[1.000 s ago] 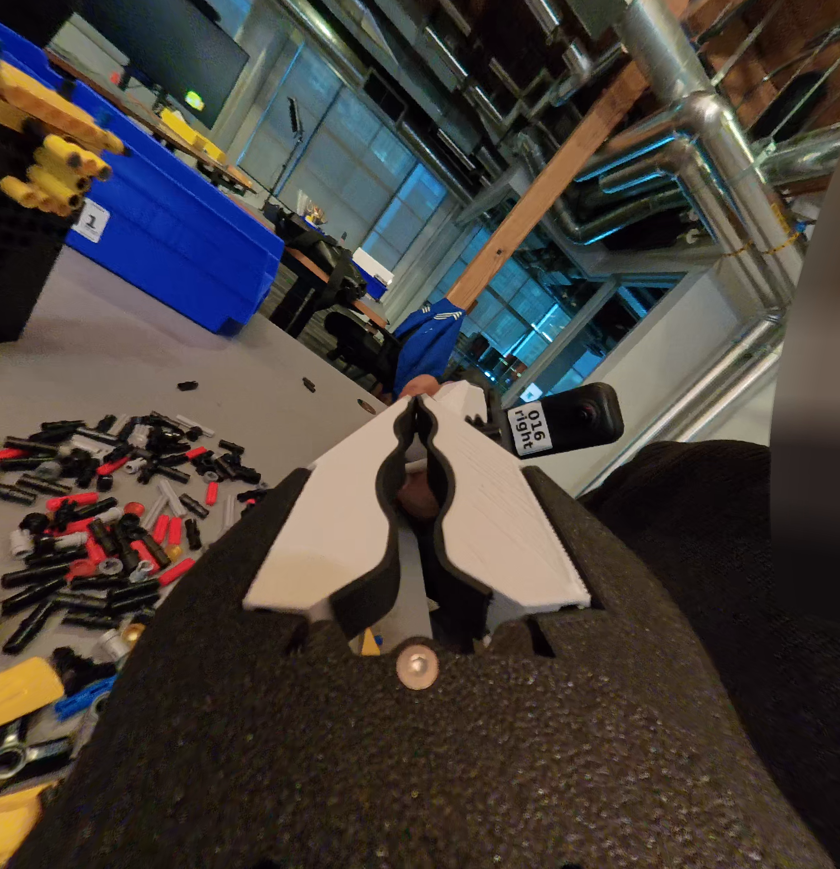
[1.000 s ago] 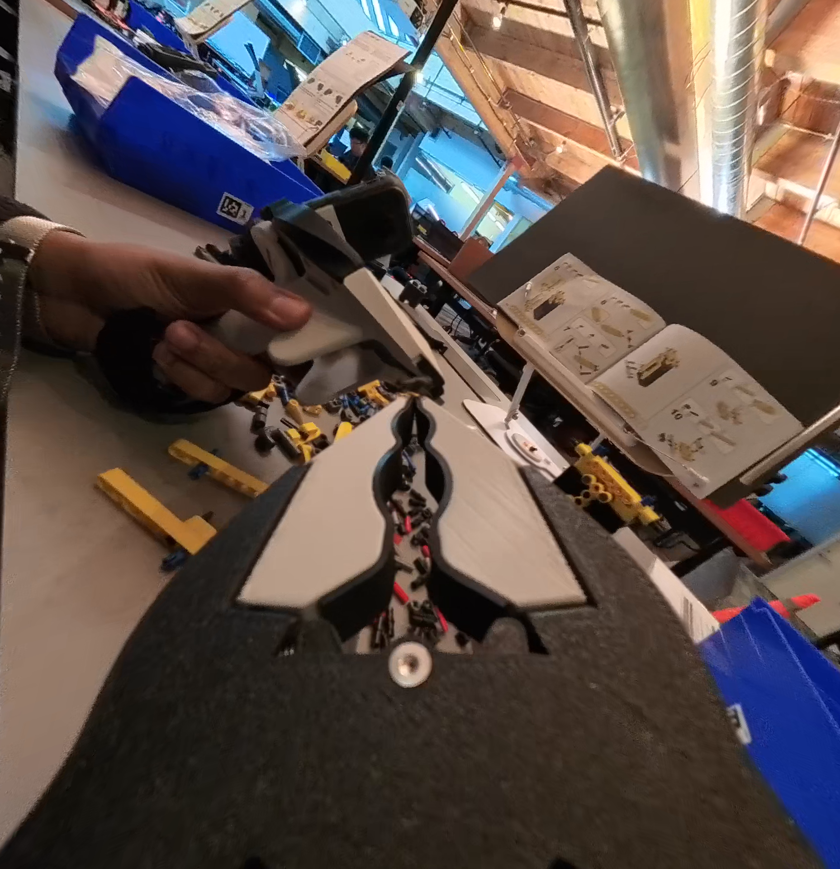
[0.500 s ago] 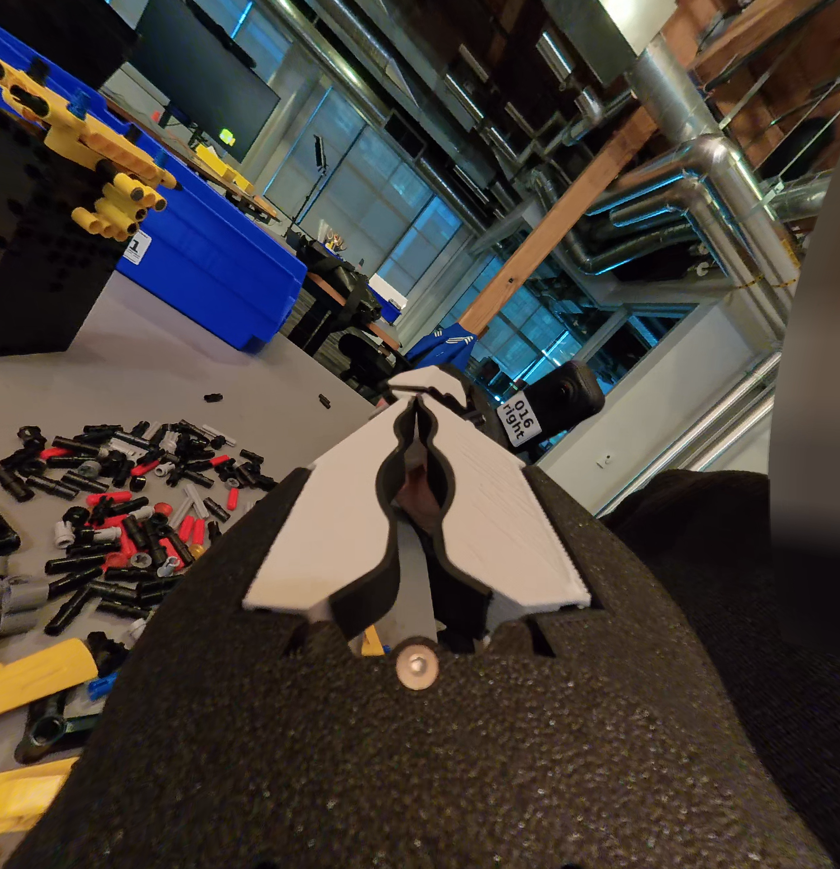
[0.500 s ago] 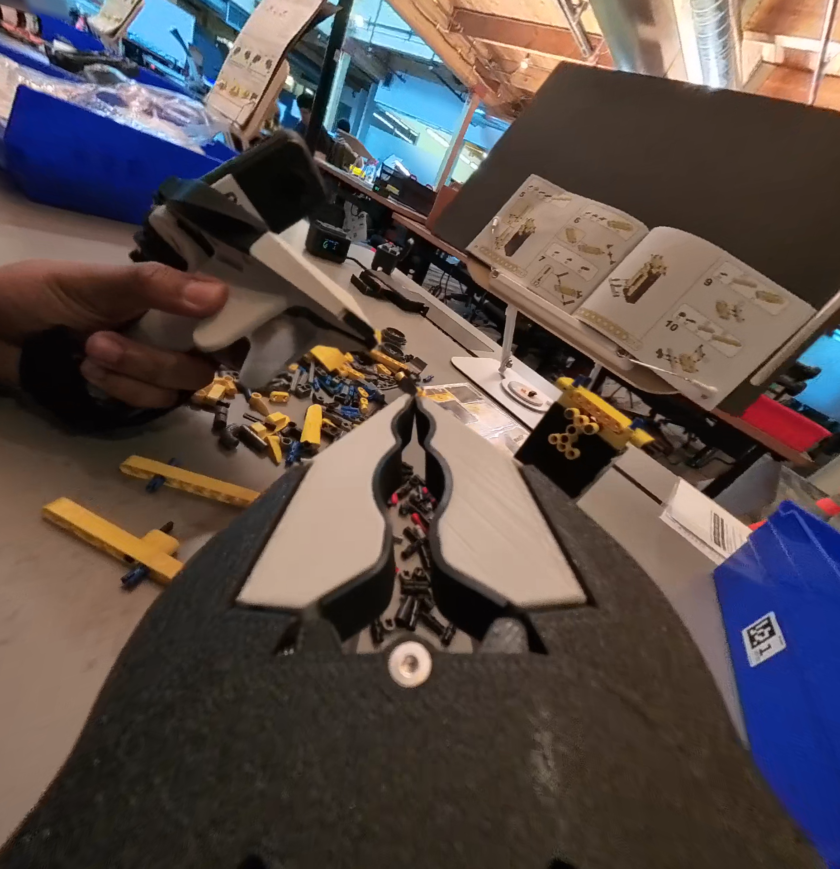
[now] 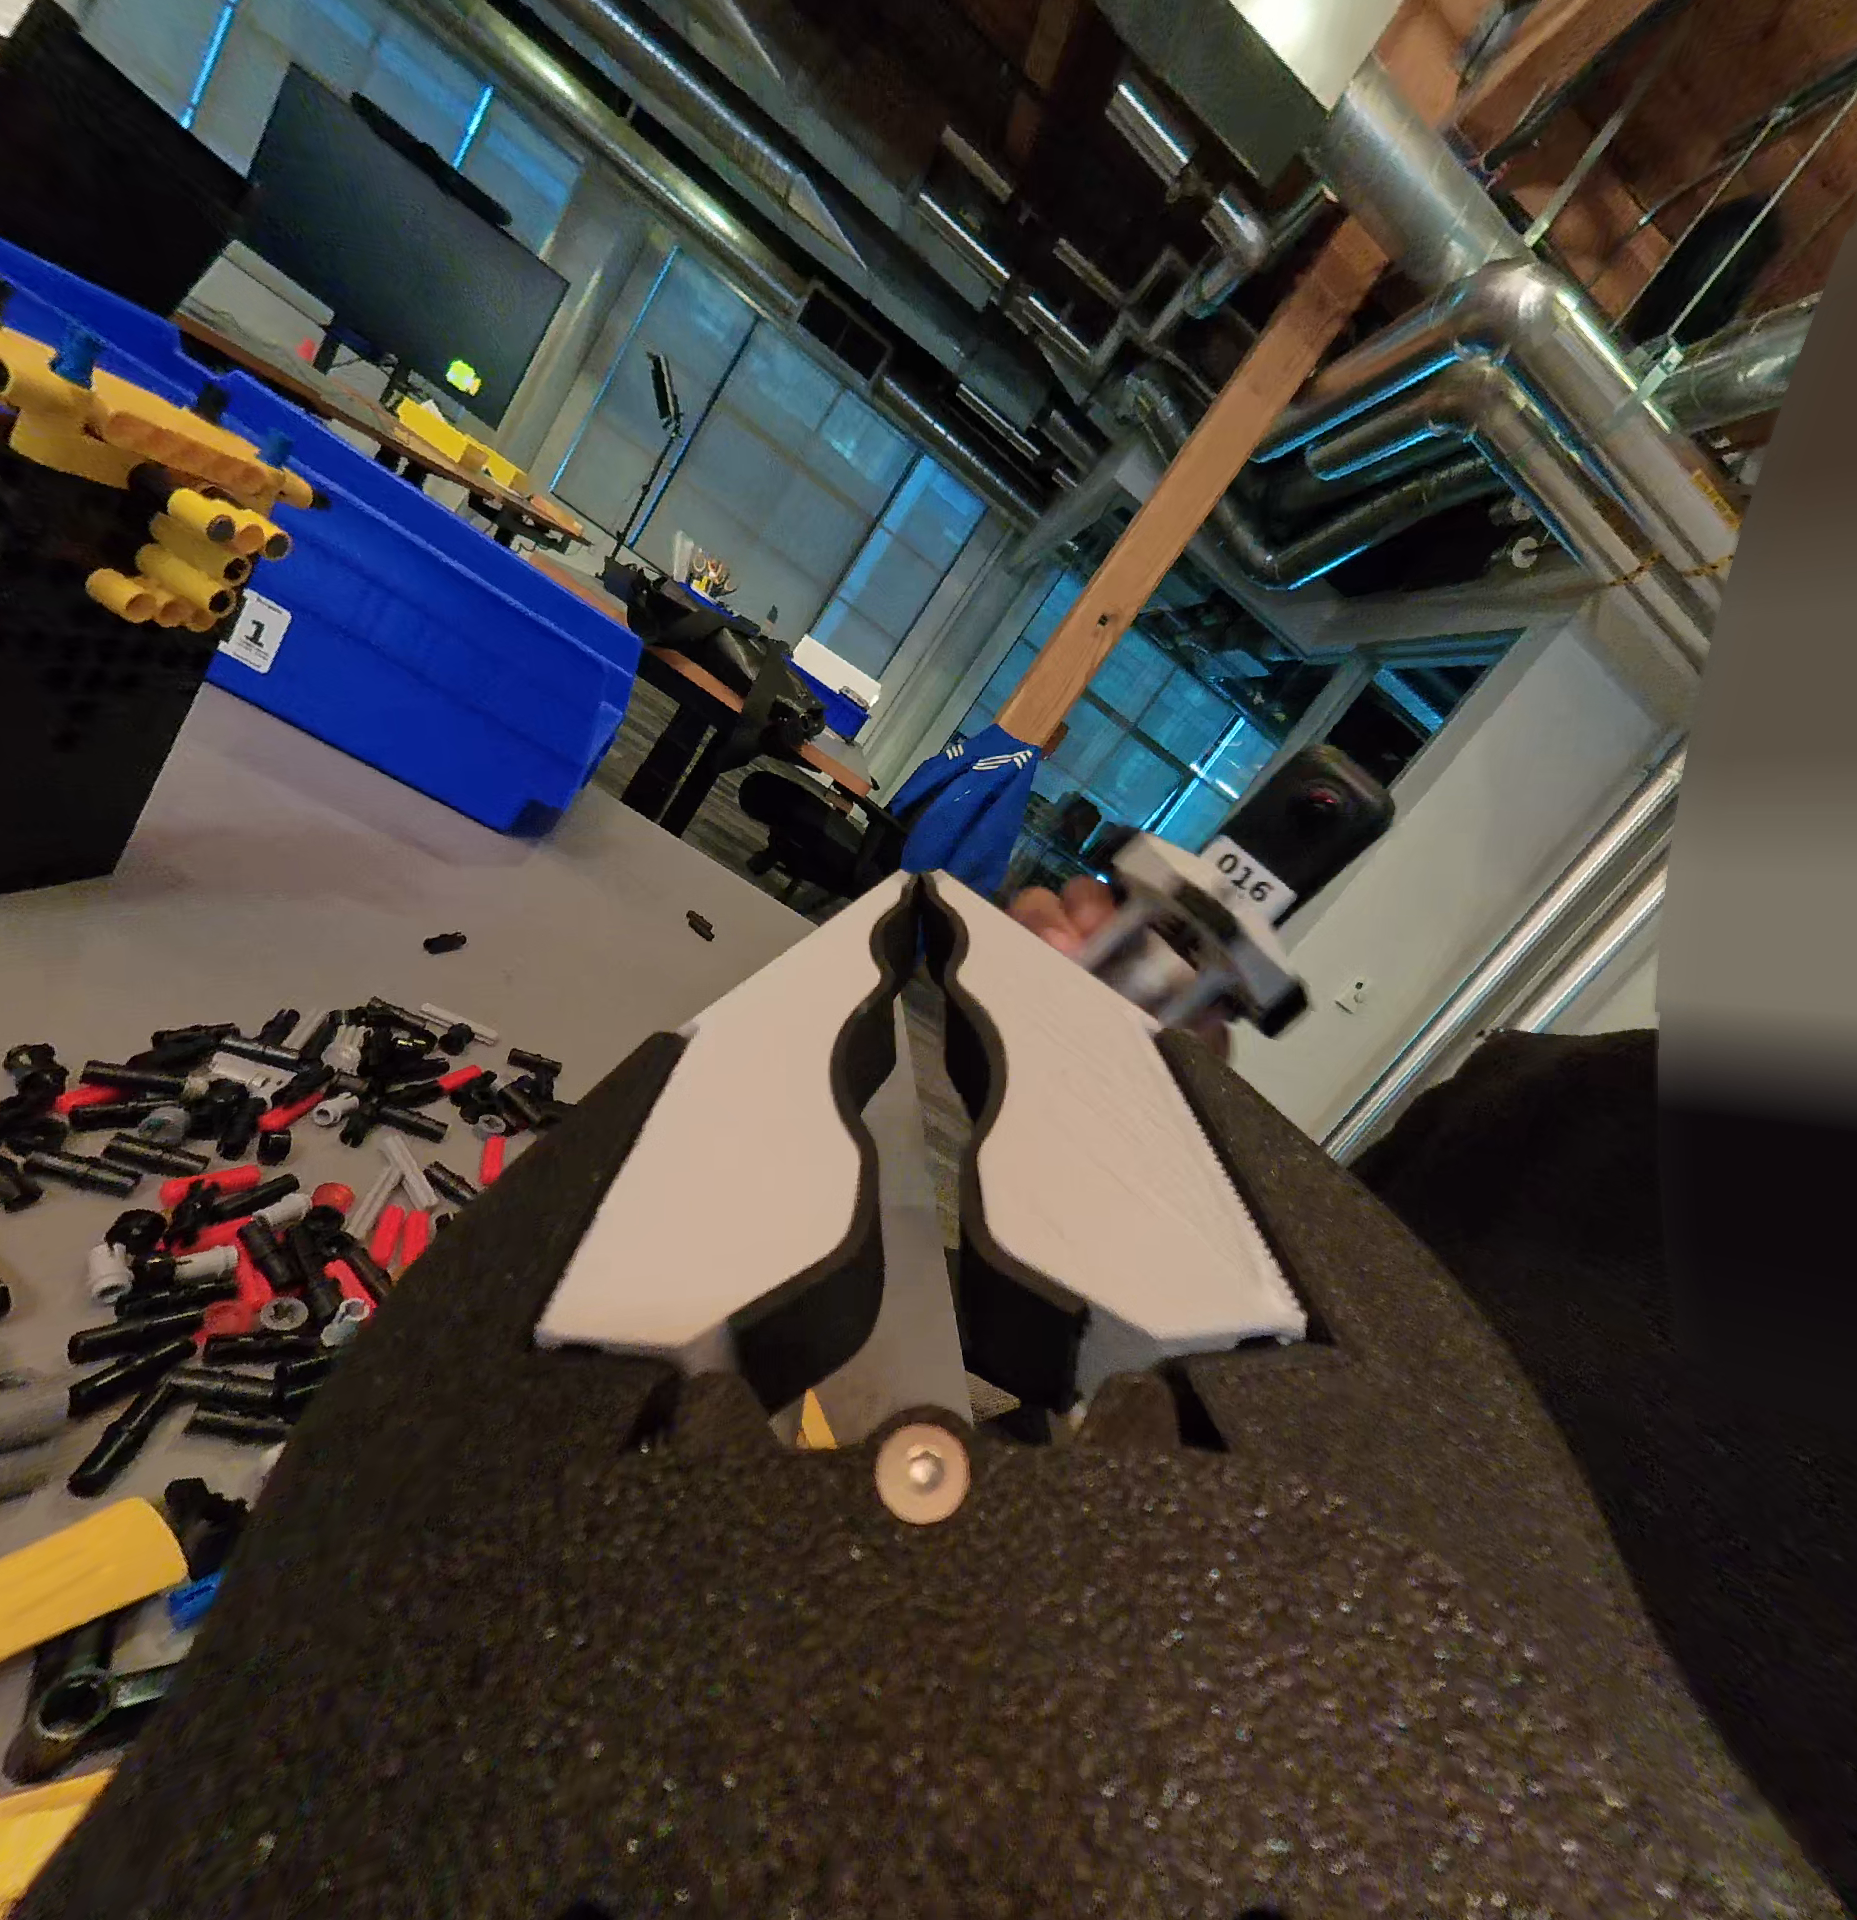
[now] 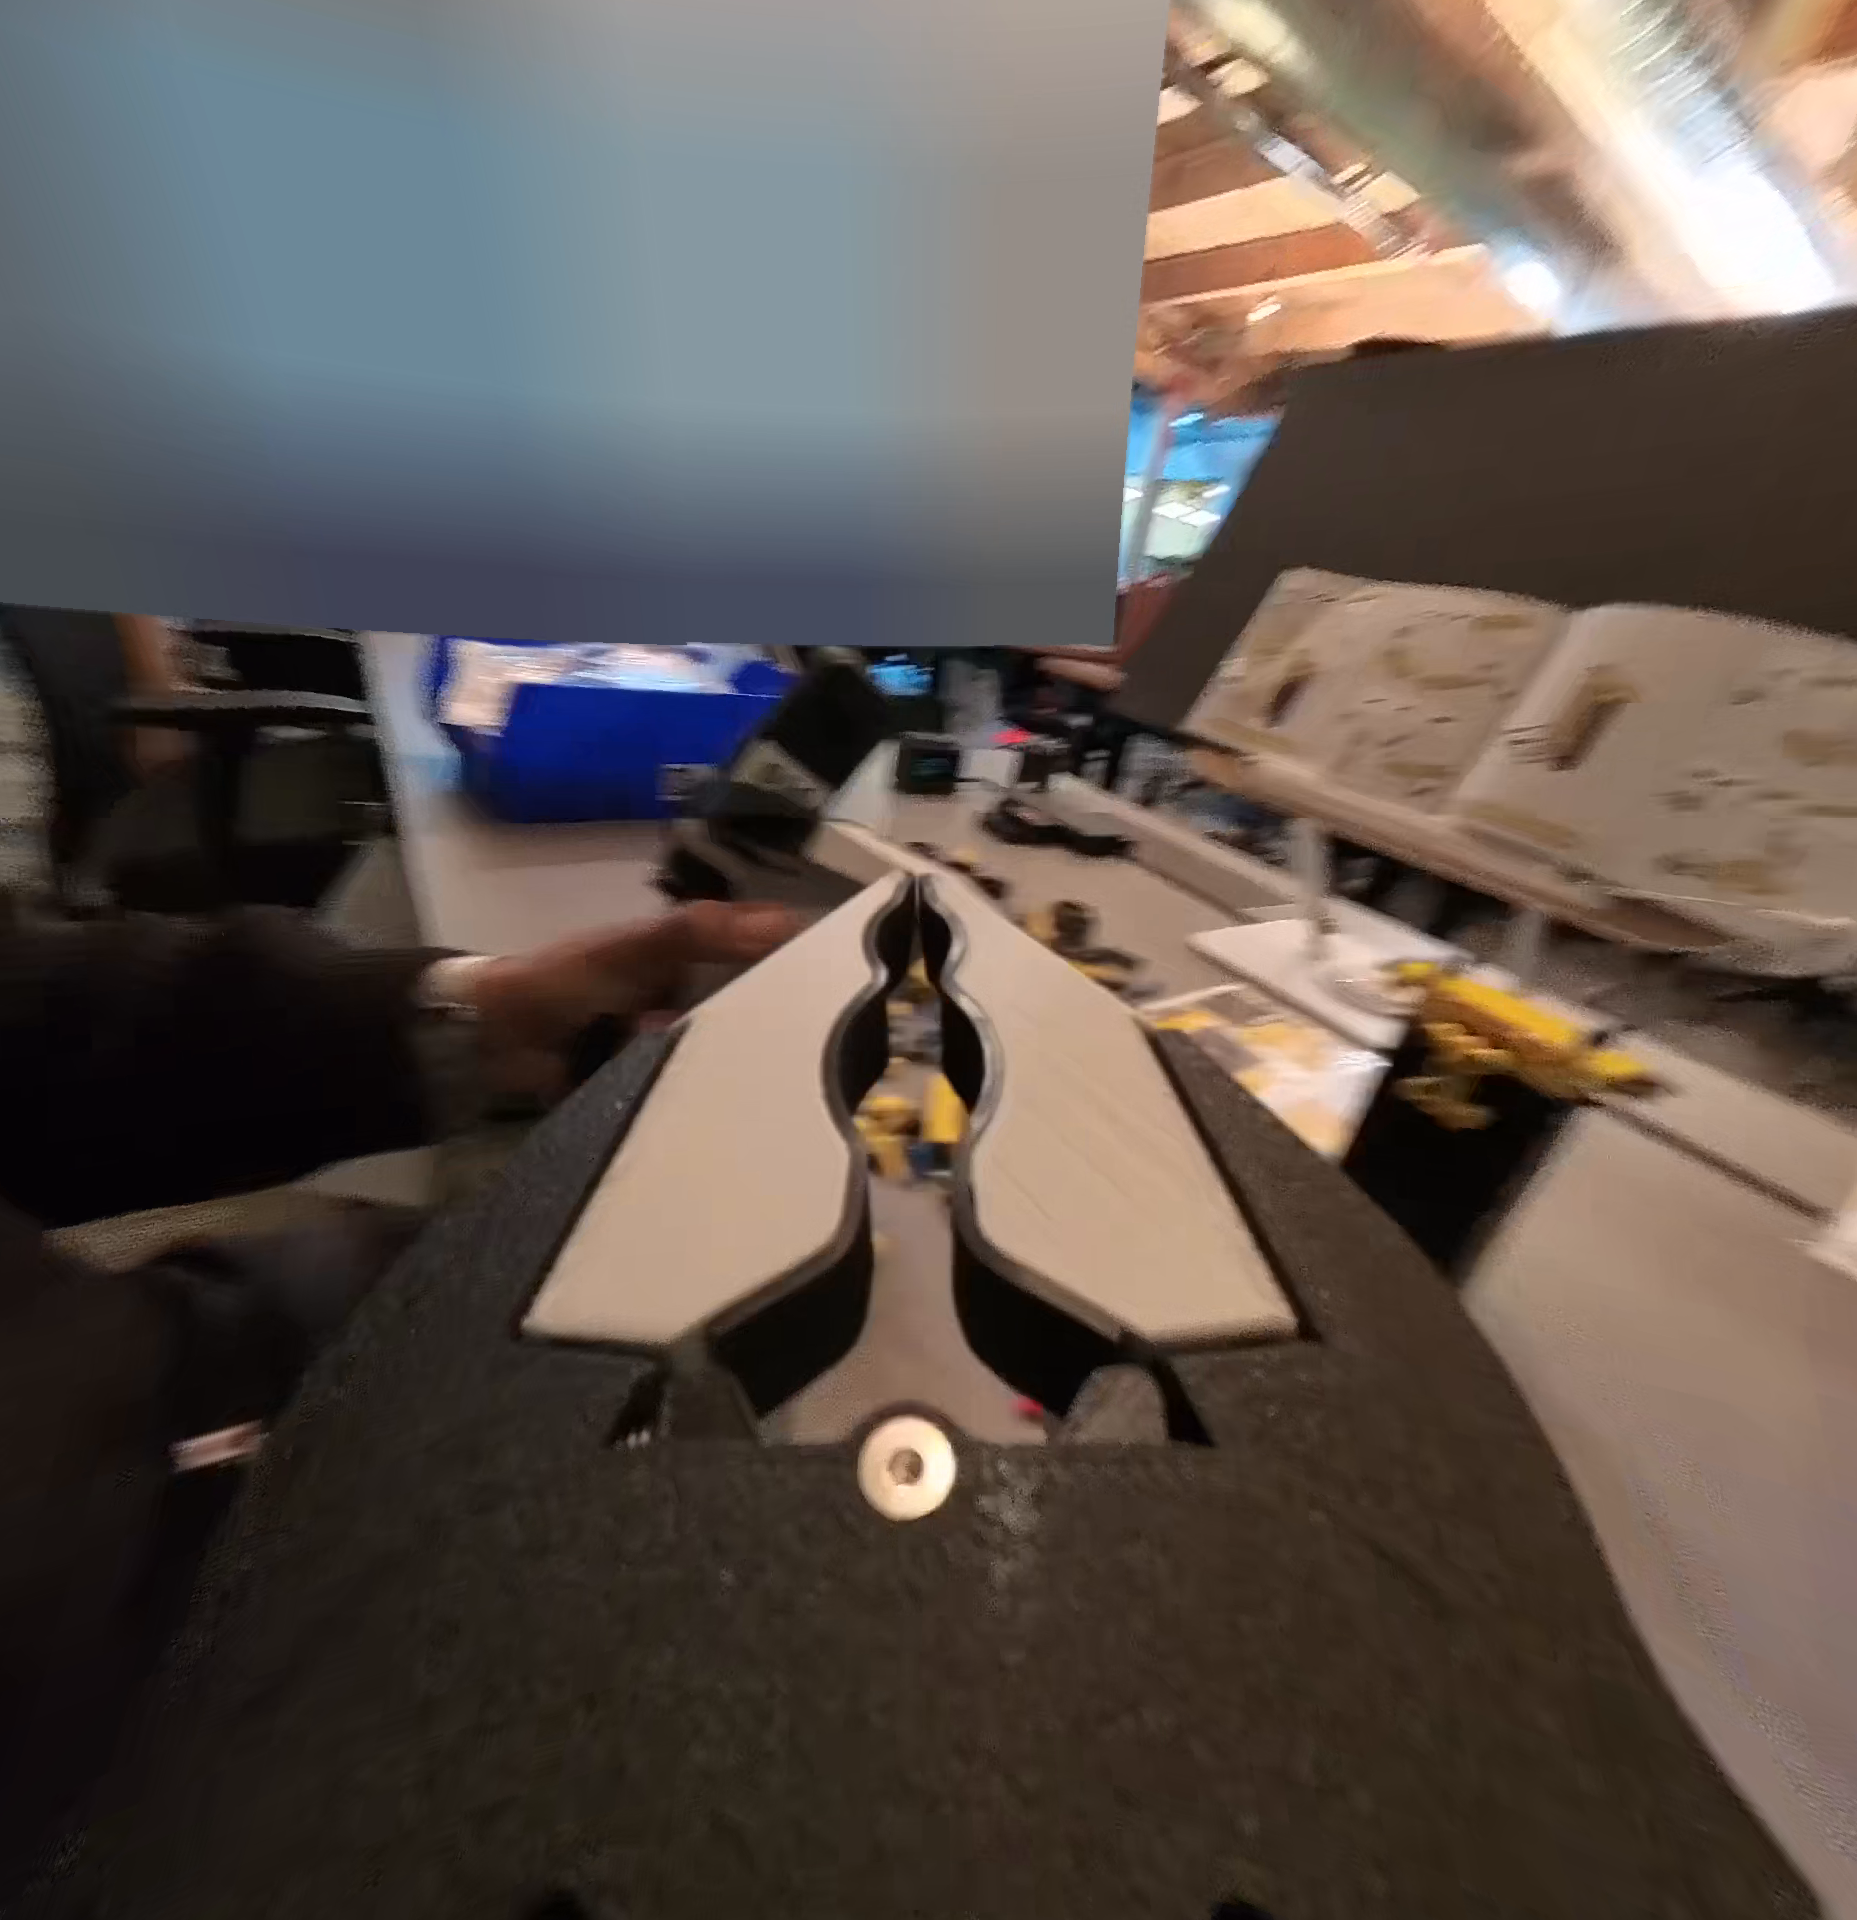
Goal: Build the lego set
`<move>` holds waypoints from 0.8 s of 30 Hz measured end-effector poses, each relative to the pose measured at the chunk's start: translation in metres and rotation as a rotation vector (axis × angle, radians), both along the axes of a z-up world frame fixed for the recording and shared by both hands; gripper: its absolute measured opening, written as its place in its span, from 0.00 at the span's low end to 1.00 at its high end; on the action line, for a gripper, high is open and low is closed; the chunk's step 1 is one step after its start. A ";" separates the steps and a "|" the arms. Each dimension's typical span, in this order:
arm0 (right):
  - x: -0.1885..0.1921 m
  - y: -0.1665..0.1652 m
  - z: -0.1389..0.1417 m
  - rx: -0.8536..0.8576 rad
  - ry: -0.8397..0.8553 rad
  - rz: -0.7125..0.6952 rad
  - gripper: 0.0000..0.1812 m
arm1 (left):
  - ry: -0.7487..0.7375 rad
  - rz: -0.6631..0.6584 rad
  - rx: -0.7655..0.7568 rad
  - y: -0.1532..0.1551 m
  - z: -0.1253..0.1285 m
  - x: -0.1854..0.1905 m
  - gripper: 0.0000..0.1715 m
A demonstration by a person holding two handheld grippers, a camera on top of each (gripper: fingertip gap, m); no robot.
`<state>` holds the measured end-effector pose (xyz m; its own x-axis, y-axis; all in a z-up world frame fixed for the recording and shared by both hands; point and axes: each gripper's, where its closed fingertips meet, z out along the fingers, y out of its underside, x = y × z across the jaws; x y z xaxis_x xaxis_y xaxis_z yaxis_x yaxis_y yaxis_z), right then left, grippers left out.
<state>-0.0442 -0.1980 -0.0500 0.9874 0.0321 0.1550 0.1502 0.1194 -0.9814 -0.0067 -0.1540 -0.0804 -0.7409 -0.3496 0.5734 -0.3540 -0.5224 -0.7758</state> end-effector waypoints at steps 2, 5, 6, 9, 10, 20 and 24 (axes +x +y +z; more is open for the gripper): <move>-0.049 -0.006 -0.009 -0.062 0.097 0.190 0.01 | -0.011 -0.005 0.006 -0.002 0.001 -0.001 0.00; -0.127 -0.023 -0.048 -0.205 0.226 0.486 0.00 | -0.015 -0.003 0.027 -0.004 0.000 -0.001 0.00; -0.143 -0.026 -0.073 -0.282 0.262 0.524 0.00 | -0.017 -0.004 0.031 -0.005 0.000 -0.001 0.00; -0.141 -0.023 -0.177 -0.595 0.309 0.376 0.00 | -0.021 0.000 0.042 -0.005 0.000 -0.001 0.00; -0.132 -0.023 -0.206 -0.668 0.303 0.298 0.00 | -0.023 0.003 0.045 -0.005 0.000 -0.001 0.00; -0.100 -0.002 -0.286 -0.929 0.102 0.037 0.10 | -0.027 0.004 0.055 -0.006 -0.001 -0.002 0.00; -0.103 0.006 -0.293 -0.979 0.045 0.054 0.13 | -0.028 -0.005 0.068 -0.009 -0.002 -0.002 0.00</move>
